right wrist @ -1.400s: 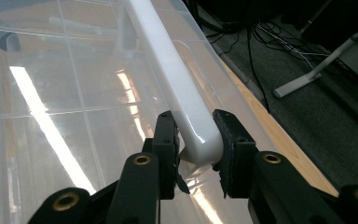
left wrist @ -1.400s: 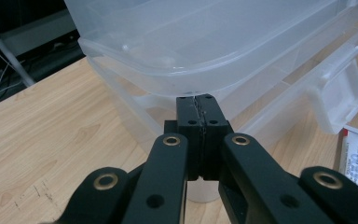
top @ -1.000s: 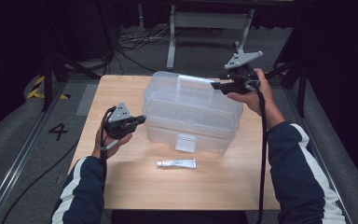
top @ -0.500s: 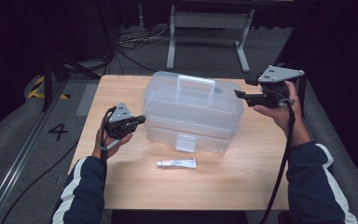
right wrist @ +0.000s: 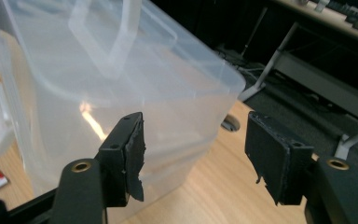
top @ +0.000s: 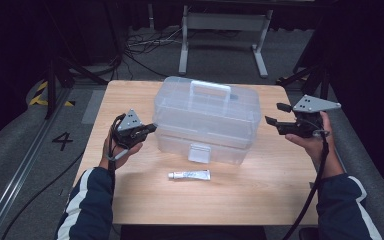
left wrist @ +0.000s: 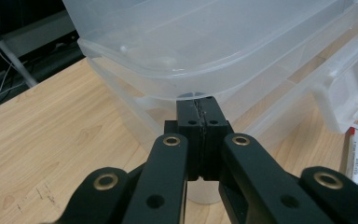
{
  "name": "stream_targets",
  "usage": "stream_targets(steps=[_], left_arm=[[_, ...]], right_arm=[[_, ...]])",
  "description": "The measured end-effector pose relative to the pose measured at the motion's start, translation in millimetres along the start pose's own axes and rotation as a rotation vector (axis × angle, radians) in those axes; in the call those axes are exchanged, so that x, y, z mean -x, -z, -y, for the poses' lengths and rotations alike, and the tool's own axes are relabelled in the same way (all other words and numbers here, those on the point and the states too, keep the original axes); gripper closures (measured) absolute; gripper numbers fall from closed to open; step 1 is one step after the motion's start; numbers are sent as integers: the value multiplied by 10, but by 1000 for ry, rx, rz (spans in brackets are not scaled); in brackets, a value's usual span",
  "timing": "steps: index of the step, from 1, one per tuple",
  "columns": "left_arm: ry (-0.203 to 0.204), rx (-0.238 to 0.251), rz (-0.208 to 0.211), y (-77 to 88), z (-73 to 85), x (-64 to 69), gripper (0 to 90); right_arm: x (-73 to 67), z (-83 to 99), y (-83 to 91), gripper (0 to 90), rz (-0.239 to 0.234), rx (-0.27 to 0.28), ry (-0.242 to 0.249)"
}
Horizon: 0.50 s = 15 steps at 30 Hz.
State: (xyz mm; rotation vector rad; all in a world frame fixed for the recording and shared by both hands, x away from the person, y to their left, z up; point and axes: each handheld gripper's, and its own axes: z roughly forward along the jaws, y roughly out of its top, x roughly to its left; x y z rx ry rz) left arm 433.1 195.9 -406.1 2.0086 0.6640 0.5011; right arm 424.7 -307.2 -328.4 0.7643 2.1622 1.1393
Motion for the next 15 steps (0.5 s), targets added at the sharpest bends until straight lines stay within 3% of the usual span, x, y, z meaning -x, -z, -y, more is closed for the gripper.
stream_targets(steps=[3, 8, 15], left_arm=[[-2, 1, 3, 0, -8, -8, 900], [-8, -4, -5, -20, -21, -7, 900], [-7, 0, -8, -17, -37, -9, 900]], right_arm=[[-48, 201, -81, 373, -20, -32, 6], [-154, 379, -223, 360, -36, -96, 48], [-228, 465, -300, 347, -52, -91, 59]])
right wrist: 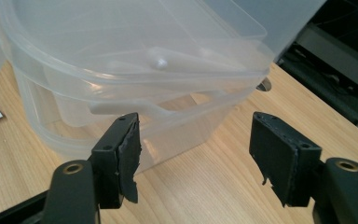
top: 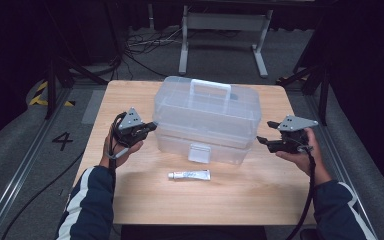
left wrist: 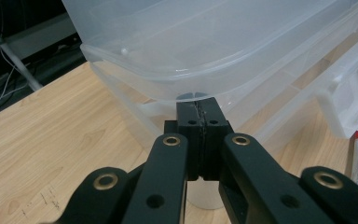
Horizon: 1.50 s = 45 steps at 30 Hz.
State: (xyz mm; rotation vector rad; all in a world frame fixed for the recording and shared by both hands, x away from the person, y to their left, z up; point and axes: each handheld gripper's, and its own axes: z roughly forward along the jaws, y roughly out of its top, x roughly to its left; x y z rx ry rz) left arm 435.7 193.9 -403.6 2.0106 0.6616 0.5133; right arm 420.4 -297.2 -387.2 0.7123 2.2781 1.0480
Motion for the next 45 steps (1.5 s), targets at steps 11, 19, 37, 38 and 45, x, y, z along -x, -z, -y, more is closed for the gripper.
stream_targets(steps=[11, 19, 37, 38, 45], left_arm=[[-10, 4, -10, 24, -9, 10, 850], [-19, -21, 2, 38, 18, 19, 800], [-36, -33, 118, -20, 74, 88, 632], [-34, -33, 120, -19, 74, 87, 628], [-61, -37, 147, -55, 48, 154, 632]], right_arm=[[-77, 38, -56, 378, 43, 108, 3], [-99, 8, 0, 446, 91, 176, 26], [-241, -152, 4, 677, 250, 335, 67], [-236, -163, 9, 691, 252, 342, 56], [-177, -203, 2, 750, 284, 361, 21]])
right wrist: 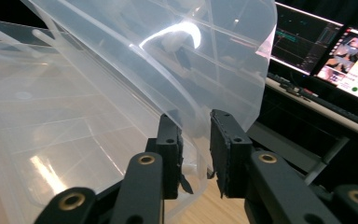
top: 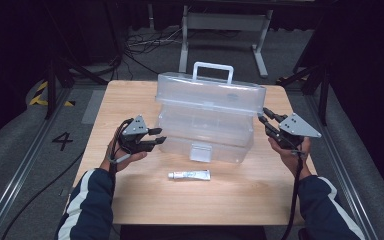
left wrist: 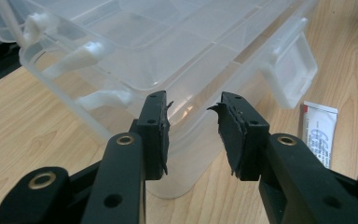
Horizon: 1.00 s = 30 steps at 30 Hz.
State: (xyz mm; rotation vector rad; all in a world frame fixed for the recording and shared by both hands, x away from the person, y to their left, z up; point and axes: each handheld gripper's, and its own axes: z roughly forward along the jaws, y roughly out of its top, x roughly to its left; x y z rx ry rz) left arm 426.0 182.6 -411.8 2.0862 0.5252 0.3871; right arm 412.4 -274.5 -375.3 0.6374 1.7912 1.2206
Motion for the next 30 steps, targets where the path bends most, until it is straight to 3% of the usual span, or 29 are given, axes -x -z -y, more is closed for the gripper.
stream_targets(steps=[5, 15, 17, 24, 30], left_arm=[[-5, -2, 4, -13, -6, 4, 631], [-18, -18, 18, -61, -35, 11, 622], [-51, -43, 13, -104, -66, 23, 616], [-91, -77, 19, -186, -109, 70, 577], [-122, -116, 47, -305, -184, 120, 552]], right_arm=[[26, -44, -34, 768, 25, -2, -1], [102, -139, -134, 789, 74, 17, -59], [140, -171, -166, 795, 79, 18, -72], [179, -235, -227, 811, 111, 11, -76], [206, -263, -274, 817, 126, 16, -91]])
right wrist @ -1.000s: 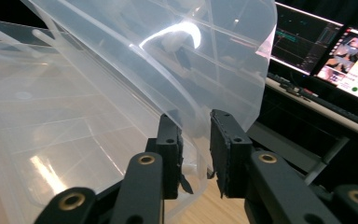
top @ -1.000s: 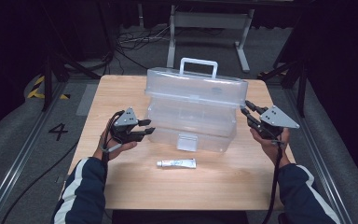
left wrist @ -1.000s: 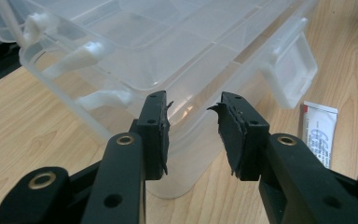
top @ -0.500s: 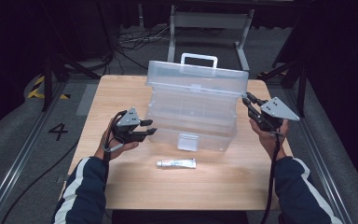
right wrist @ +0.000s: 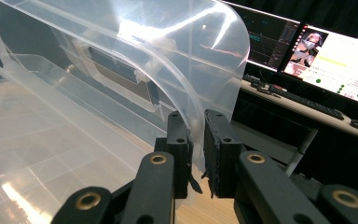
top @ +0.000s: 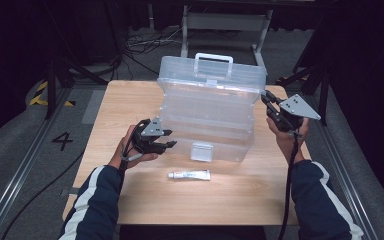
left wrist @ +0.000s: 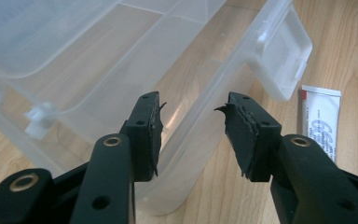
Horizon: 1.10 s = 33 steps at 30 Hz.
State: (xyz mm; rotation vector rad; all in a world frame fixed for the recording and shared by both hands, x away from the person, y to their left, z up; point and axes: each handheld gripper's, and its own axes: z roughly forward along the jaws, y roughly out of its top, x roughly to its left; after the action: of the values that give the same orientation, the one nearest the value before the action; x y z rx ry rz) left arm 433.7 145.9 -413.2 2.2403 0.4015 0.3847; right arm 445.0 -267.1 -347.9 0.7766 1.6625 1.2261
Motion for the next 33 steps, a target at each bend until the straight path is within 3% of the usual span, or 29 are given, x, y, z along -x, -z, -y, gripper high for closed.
stream_targets(steps=[11, 16, 19, 25, 33], left_arm=[[-17, -54, 5, -109, -67, 17, 518], [-42, -106, -5, -201, -108, 30, 598], [-48, -111, -7, -215, -122, 29, 636], [-60, -122, 33, -190, -121, 25, 676], [-45, -111, 51, -106, -55, 60, 694]], right_arm=[[50, -61, -80, 826, 11, -15, -14], [77, -106, -117, 831, 13, -34, -3], [86, -116, -132, 833, 14, -38, -1], [99, -148, -160, 838, 6, -45, 3], [52, -206, -185, 840, -16, -50, 23]])
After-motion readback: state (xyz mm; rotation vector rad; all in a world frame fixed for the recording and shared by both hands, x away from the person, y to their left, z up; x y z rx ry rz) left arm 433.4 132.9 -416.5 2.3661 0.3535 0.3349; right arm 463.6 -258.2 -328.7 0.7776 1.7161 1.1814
